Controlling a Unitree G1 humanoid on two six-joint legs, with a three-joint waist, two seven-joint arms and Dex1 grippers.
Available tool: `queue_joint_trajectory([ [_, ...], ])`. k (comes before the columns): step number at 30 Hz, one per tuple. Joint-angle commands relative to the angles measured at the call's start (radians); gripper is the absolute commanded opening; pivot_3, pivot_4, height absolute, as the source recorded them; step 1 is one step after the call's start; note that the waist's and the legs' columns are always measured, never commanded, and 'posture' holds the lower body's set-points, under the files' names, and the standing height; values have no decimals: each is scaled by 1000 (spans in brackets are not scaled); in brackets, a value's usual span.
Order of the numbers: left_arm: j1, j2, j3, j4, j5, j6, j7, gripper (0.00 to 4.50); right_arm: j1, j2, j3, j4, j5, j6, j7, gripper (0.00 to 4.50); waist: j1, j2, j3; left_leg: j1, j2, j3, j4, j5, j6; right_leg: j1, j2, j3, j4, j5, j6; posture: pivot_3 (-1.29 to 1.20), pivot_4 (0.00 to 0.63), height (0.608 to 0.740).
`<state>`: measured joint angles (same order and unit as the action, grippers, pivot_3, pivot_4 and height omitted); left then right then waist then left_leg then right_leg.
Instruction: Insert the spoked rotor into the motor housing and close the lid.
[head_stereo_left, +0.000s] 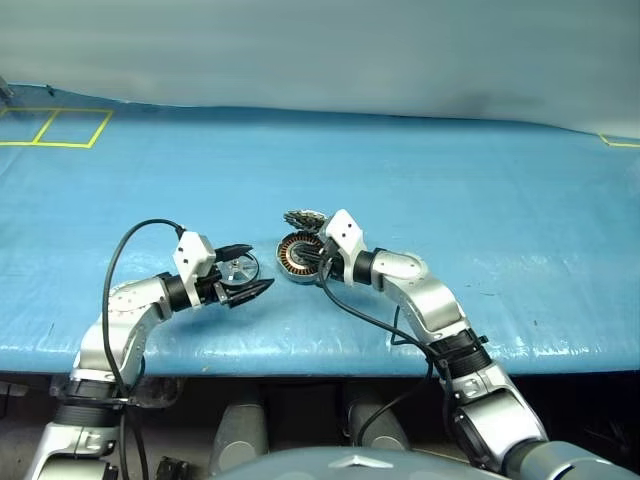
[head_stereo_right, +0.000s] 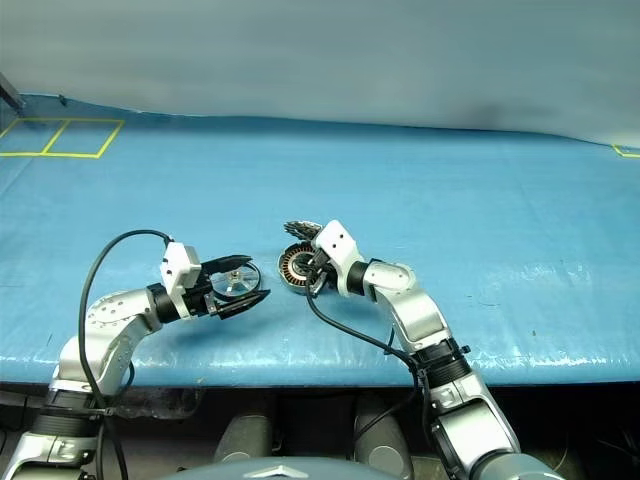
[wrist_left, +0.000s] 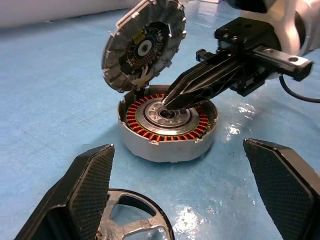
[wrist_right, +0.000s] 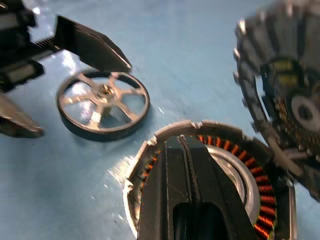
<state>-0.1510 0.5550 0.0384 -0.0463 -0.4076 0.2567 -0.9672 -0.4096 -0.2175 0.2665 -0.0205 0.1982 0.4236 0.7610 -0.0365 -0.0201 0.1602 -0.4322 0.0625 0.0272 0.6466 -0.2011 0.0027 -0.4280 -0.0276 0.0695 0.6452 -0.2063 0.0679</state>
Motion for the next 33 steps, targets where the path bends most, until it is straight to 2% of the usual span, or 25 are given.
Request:
queue_joint_trajectory([
  [1,-24,25,36,21,1,-17,-1,4500,46,-19,-12,-111,62,-10,46,22,0,0,0,0,0,0,0,0,0,0,0,0,0,0,0,0,150,740],
  [10,-71,67,55,96,-15,10,-47,4500,178,-78,10,-242,106,29,59,22,0,0,0,0,0,0,0,0,0,0,0,0,0,0,0,0,150,740],
  [14,-111,95,27,137,37,-2,-52,4500,207,-80,19,-252,99,32,38,22,-1,-1,0,0,0,0,0,0,0,0,0,0,0,0,0,0,150,740],
  [19,-168,169,-27,132,63,53,-130,4500,210,-76,33,-247,90,27,17,22,0,-1,0,0,0,0,0,0,0,0,0,0,0,0,0,0,150,740],
  [23,-227,264,-104,121,115,73,-230,4500,207,-73,43,-244,88,24,10,22,0,-1,0,0,0,0,0,0,0,-1,0,0,0,0,0,0,150,740],
  [29,-444,354,-219,183,259,-16,-355,4500,198,-79,53,-235,88,24,17,22,6,-2,1,-1,0,1,1,0,0,-1,0,0,-1,0,-1,0,150,740],
  [33,-641,363,-323,260,384,-81,-441,4500,187,-92,57,-235,94,32,30,22,10,-3,1,-2,0,1,1,0,0,-2,0,0,-1,-1,-1,0,150,740],
])
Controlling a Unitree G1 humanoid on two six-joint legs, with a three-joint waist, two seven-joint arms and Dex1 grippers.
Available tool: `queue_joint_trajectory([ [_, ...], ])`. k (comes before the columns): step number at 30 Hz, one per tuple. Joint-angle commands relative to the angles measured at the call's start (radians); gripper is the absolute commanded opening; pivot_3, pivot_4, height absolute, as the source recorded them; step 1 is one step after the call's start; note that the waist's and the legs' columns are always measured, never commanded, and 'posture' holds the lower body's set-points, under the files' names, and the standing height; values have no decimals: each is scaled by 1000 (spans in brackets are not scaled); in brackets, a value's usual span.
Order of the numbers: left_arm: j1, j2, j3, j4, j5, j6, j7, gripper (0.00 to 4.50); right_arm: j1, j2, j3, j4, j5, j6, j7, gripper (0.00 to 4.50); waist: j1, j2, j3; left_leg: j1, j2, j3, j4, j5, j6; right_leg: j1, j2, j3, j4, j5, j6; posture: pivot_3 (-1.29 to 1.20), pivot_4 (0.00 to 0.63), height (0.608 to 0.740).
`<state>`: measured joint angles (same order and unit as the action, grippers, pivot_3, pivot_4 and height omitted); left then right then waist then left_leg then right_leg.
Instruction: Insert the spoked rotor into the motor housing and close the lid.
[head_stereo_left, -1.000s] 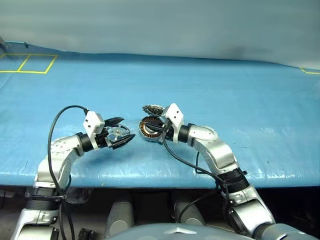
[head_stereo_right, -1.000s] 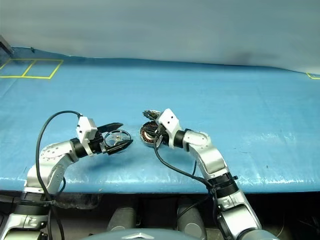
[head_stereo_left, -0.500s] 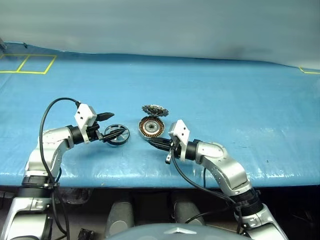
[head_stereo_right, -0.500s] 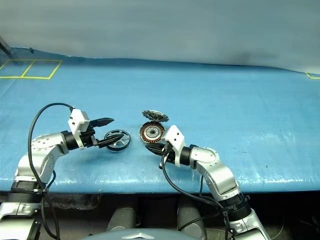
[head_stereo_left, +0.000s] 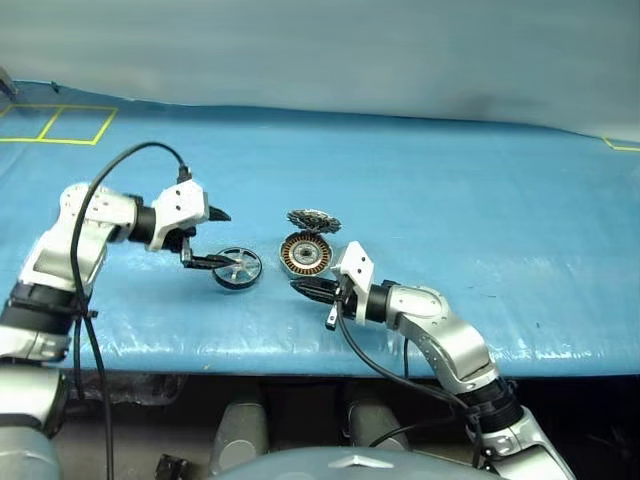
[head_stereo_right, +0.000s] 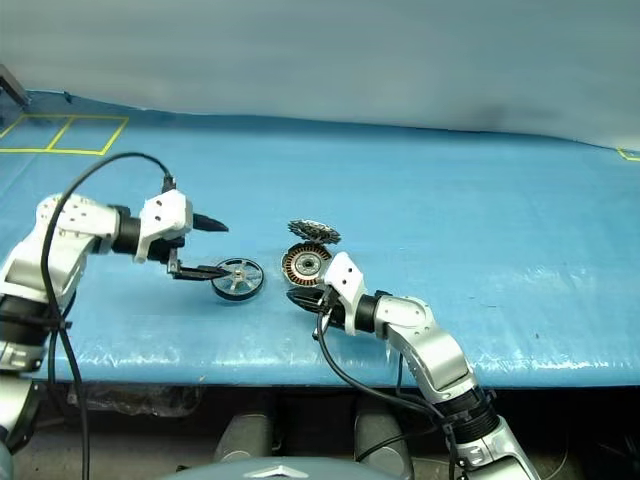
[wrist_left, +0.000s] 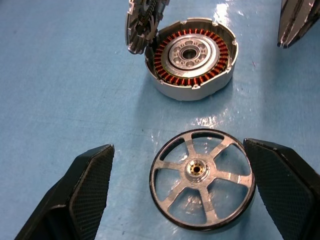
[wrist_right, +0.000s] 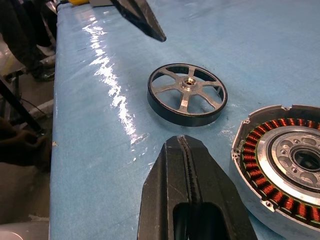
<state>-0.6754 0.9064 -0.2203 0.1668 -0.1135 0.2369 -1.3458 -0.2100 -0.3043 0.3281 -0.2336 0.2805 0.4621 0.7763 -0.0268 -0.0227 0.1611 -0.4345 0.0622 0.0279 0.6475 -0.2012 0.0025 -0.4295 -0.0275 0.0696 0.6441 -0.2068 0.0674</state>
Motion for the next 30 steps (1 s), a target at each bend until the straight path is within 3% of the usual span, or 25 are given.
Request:
queue_joint_trajectory([
  [1,-161,8,-95,68,123,-81,-87,4500,-13,-9,-4,-26,18,-4,22,22,3,0,0,0,0,0,0,0,0,0,0,0,0,0,0,0,150,740],
  [6,-275,-22,-244,162,270,-192,-199,4500,-4,-31,-3,-16,21,-32,59,22,-1,0,0,-1,0,0,-1,0,0,0,1,0,0,0,0,0,150,740],
  [12,-280,-48,-295,217,333,-265,-246,4500,-7,-54,-17,20,3,-58,60,22,-2,0,0,-2,1,-2,1,0,0,-1,2,0,1,-1,-1,0,150,740],
  [15,-282,-51,-301,223,358,-286,-256,3912,-8,-64,-19,19,4,-57,59,0,1,0,0,-3,0,-2,1,0,0,-1,2,0,1,-1,-1,0,150,740],
  [19,-291,-64,-303,239,379,-300,-263,2607,-7,-71,-20,10,5,-50,58,0,1,0,0,-2,0,-2,2,0,0,-1,2,0,2,-1,0,0,150,740],
  [30,-280,-121,-321,263,441,-331,-263,2607,-6,-111,-25,-23,15,-11,59,0,2,0,0,-2,0,-3,4,0,0,0,2,0,3,0,0,0,150,740],
])
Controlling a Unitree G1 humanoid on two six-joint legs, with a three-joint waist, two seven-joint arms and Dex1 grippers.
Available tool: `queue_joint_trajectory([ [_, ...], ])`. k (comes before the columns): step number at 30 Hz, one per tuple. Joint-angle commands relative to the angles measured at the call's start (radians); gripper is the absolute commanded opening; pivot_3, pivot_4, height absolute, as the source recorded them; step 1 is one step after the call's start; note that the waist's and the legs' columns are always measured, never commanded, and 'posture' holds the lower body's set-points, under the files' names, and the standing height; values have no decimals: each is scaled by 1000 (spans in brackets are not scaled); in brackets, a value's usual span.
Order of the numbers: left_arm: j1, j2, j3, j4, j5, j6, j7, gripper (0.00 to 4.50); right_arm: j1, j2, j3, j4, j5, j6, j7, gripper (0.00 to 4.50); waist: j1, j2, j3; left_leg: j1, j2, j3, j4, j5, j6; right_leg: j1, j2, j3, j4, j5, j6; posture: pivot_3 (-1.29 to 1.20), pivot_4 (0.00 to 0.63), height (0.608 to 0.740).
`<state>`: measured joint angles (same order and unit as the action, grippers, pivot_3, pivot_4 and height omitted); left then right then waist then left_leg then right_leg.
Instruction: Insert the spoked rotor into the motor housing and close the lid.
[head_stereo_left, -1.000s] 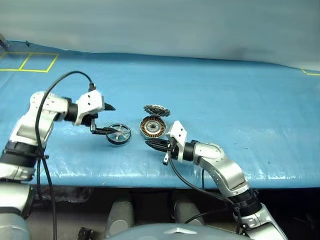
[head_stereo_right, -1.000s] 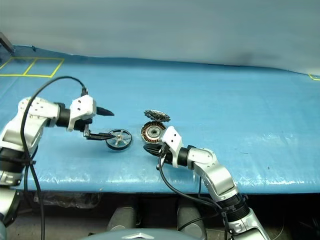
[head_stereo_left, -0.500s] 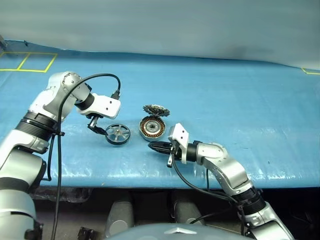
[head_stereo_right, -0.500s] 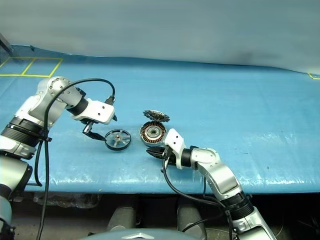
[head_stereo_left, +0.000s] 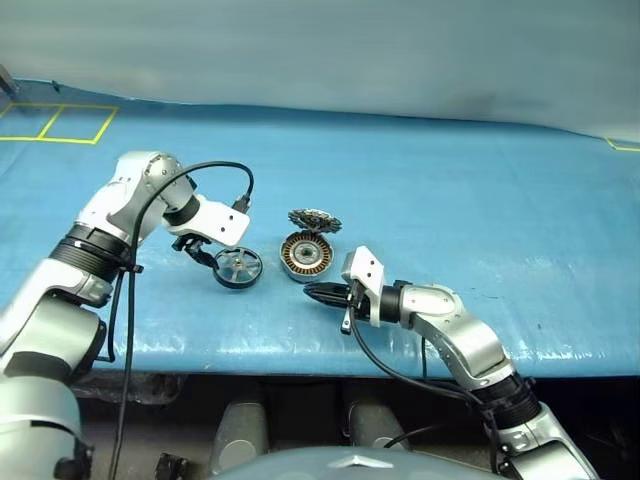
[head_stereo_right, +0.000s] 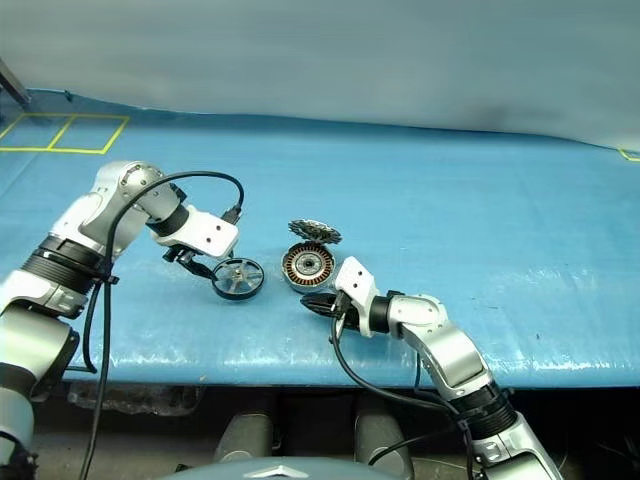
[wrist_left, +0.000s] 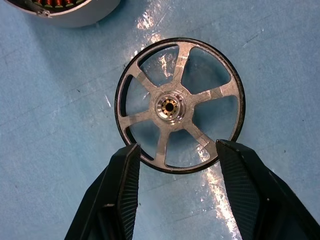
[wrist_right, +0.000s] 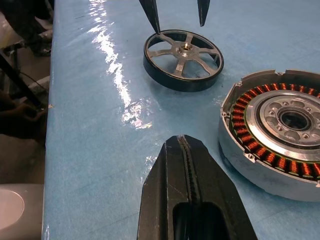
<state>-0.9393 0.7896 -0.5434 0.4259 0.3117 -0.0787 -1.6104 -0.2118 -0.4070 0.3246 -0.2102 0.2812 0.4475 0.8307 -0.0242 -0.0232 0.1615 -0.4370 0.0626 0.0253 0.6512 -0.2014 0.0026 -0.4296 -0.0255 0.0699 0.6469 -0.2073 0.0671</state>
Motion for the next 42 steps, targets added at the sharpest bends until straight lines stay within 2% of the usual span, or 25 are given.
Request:
queue_joint_trajectory([
  [1,-12,-9,1,7,20,-17,6,2607,-4,-11,-22,-49,16,7,5,0,-1,0,0,0,0,0,0,0,0,0,0,0,0,0,0,0,150,740],
  [7,9,-26,-5,11,33,-16,11,2607,-2,-16,-20,-63,20,23,1,0,0,0,0,0,0,0,1,0,0,0,0,0,1,0,0,0,150,740],
  [11,22,-34,-7,28,45,-26,30,1692,0,-18,-23,-69,22,30,-1,0,0,0,0,0,0,0,2,0,0,0,0,0,2,0,0,0,150,740],
  [26,67,-28,-27,28,59,-33,27,1692,7,-11,-31,-78,21,37,-19,0,-2,0,0,4,0,0,7,0,0,1,0,1,12,-2,-1,0,150,740],
  [33,77,-35,-7,33,66,-30,45,268,8,-13,-35,-78,23,36,-25,0,-5,2,-3,7,0,0,8,0,0,3,0,1,14,-2,-1,0,150,740],
  [42,74,-35,26,53,70,-57,71,268,4,-10,-34,-74,20,30,-29,0,1,4,-4,6,0,0,11,0,0,3,0,2,14,-2,-1,0,150,740],
])
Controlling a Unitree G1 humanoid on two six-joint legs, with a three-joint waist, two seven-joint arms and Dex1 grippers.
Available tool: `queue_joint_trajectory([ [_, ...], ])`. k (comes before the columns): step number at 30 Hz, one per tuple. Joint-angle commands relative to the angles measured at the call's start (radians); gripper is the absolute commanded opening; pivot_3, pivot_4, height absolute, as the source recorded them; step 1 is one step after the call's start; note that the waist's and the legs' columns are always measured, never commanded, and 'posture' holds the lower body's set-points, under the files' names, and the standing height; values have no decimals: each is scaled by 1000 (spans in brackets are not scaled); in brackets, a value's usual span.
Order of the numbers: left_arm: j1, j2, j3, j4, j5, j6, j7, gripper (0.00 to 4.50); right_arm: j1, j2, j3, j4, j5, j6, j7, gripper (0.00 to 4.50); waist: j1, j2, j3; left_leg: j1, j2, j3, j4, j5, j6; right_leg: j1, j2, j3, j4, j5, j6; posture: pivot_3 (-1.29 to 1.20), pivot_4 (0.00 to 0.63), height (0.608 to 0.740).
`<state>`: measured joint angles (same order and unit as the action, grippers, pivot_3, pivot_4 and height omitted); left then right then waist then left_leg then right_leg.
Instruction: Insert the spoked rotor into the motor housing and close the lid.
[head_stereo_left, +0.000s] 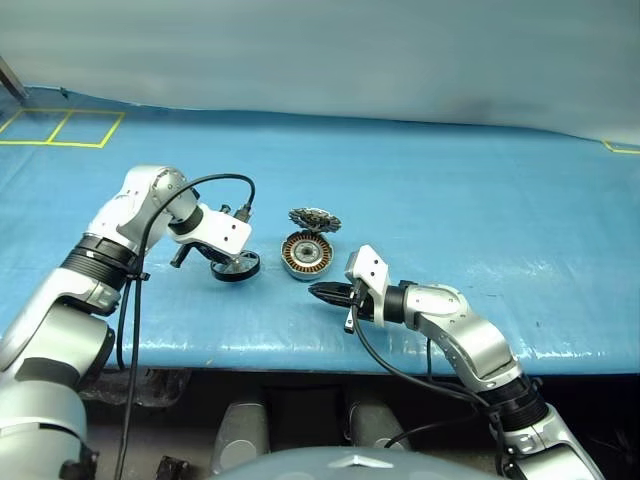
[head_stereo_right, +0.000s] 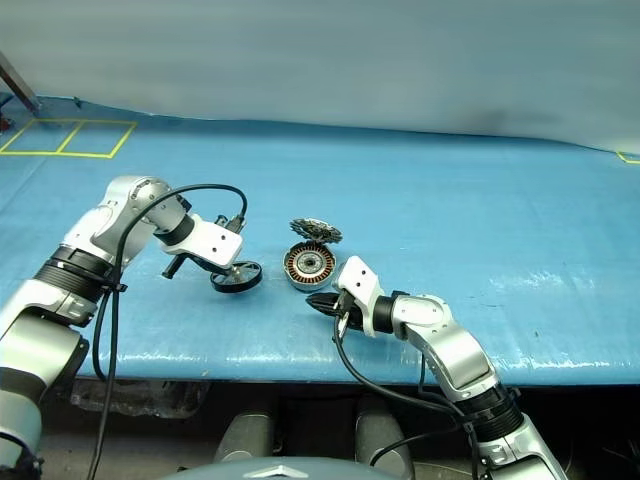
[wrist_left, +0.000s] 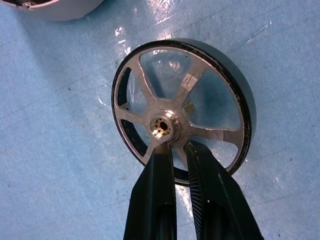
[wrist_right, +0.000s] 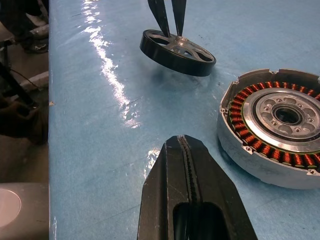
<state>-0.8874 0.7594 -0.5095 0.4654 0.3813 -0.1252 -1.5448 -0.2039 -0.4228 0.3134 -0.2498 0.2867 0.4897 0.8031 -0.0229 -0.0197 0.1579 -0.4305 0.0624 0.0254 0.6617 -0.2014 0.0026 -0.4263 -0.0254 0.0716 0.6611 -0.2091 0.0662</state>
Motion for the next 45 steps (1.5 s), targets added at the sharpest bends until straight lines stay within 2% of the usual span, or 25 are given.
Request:
queue_joint_trajectory([
  [1,22,-5,-6,13,-1,-13,4,268,-4,6,-22,-34,15,-12,-2,0,1,0,0,0,0,0,0,0,0,0,0,0,0,0,0,0,150,740],
  [3,22,-5,-3,13,-2,-16,2,268,-5,6,-21,-32,14,-13,-2,0,1,0,0,0,0,0,0,0,0,0,0,0,1,0,0,0,150,740],
  [6,25,-3,-2,9,-4,-15,-16,10,-7,8,-21,-29,12,-15,-2,0,1,0,0,0,0,0,0,0,0,0,0,0,1,0,0,0,150,740],
  [16,41,-4,10,-3,1,-4,-30,10,-6,8,-19,-27,7,-18,-3,0,-1,1,-1,0,0,0,-1,0,0,0,0,0,0,0,0,0,150,740],
  [22,30,18,-34,-6,-12,6,-70,10,-9,10,-18,-24,4,-20,-5,0,-5,1,-1,0,0,0,-1,0,0,-1,0,0,0,0,0,0,150,740],
  [34,12,1,23,4,10,-14,18,10,-8,9,-16,-23,-2,-21,-5,0,-9,1,-1,0,0,0,-1,0,0,-1,0,0,0,0,0,0,150,740],
  [45,126,55,172,-105,-139,-17,93,10,-11,14,-56,-11,-3,-40,-38,0,-3,1,-1,-2,0,1,-3,0,0,-3,0,0,-1,0,0,0,150,740],
])
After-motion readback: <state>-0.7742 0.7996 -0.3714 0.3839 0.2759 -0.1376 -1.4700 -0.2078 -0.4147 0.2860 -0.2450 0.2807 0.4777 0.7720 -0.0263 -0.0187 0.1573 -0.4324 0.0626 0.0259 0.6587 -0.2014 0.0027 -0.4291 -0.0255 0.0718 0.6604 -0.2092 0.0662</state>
